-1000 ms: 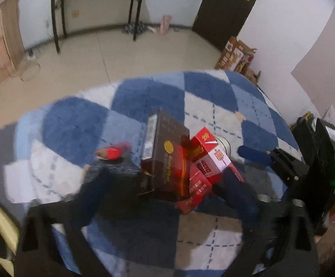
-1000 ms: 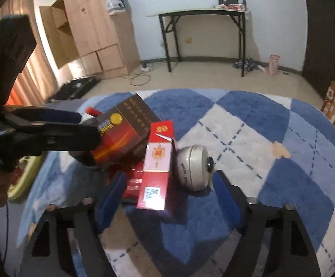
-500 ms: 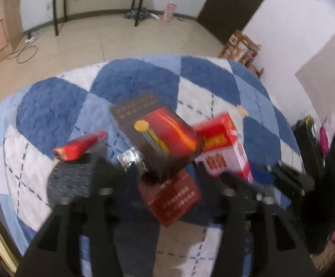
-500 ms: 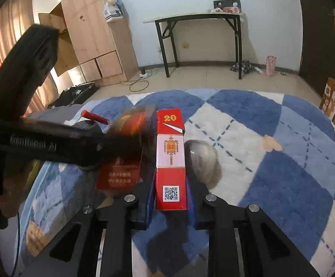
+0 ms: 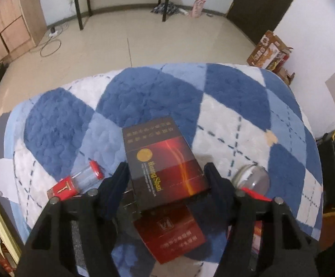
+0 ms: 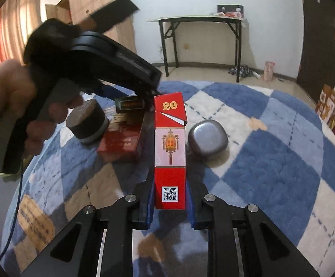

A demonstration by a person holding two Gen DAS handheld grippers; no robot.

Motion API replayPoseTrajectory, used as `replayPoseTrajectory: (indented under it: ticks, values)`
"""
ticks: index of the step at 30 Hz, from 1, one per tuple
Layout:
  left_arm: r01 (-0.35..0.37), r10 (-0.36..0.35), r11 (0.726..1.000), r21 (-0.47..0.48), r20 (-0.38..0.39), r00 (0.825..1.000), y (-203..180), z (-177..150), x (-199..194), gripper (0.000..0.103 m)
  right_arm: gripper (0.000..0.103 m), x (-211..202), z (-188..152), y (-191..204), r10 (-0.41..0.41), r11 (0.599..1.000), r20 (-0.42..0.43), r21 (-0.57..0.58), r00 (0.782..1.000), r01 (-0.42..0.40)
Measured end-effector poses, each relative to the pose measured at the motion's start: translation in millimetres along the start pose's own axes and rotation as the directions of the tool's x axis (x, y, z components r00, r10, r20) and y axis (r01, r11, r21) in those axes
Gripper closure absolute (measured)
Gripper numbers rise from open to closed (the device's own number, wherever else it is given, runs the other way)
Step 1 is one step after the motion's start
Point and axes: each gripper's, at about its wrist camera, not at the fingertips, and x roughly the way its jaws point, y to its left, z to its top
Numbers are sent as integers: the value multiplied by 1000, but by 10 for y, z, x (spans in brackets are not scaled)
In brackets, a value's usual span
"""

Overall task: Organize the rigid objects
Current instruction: 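Place both held boxes into the yellow tray and open both tools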

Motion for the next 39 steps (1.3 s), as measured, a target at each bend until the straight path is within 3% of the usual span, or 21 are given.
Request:
replayPoseTrajectory:
  ticks: [4, 9, 12, 15, 19, 21, 22, 25, 29, 32, 37, 38, 39]
  values:
    - [76, -75, 997, -20, 69, 995, 124, -8, -326, 39, 82, -192, 74, -11, 69, 997, 55, 18, 996, -70]
    - [97, -103, 995, 37, 242, 965, 649, -298, -1435, 40, 82, -493, 331, 375, 181, 982, 99, -70, 979, -175]
    - [44, -48, 999, 21, 291, 955, 1333, -579, -2010, 41, 82, -479, 591, 873, 294, 953, 68, -90, 953, -288]
    - [-104, 118, 993, -63, 271, 955, 2211, -897, -2376, 41, 82, -331, 781, 1512, 368, 921, 22, -148, 930, -361]
    - [-202, 248, 957, -206, 229, 941, 3200, -1582, -2716, 41, 82, -31, 937, 2483, 484, 848, -106, -187, 868, -496]
    - [-199, 266, 940, -276, 230, 936, 3488, -1858, -2733, 41, 82, 147, 974, 2913, 507, 825, -180, -183, 843, -535]
    - [-197, 270, 930, -311, 214, 939, 3647, -1967, -2688, 42, 82, 264, 982, 3150, 514, 812, -232, -179, 826, -555]
    - [-196, 263, 911, -364, 146, 954, 4089, -2095, -2439, 43, 82, 519, 939, 3587, 493, 808, -327, -173, 806, -564]
    - [-145, 214, 901, -410, 130, 968, 4201, -2054, -2126, 44, 82, 833, 826, 3931, 418, 814, -403, -233, 814, -533]
    - [-145, 215, 913, -381, 150, 965, 4154, -1953, -1950, 43, 82, 988, 759, 3990, 386, 820, -433, -244, 814, -518]
    - [-130, 216, 900, -417, 167, 962, 4186, -1901, -1903, 42, 81, 1128, 762, 4117, 383, 830, -438, -225, 814, -511]
    - [-140, 223, 902, -408, 164, 961, 4173, -1884, -1899, 42, 80, 1146, 745, 4125, 380, 829, -446, -225, 810, -513]
    - [-150, 231, 904, -399, 162, 959, 4151, -1875, -1900, 42, 72, 1184, 729, 4153, 374, 827, -460, -227, 805, -514]
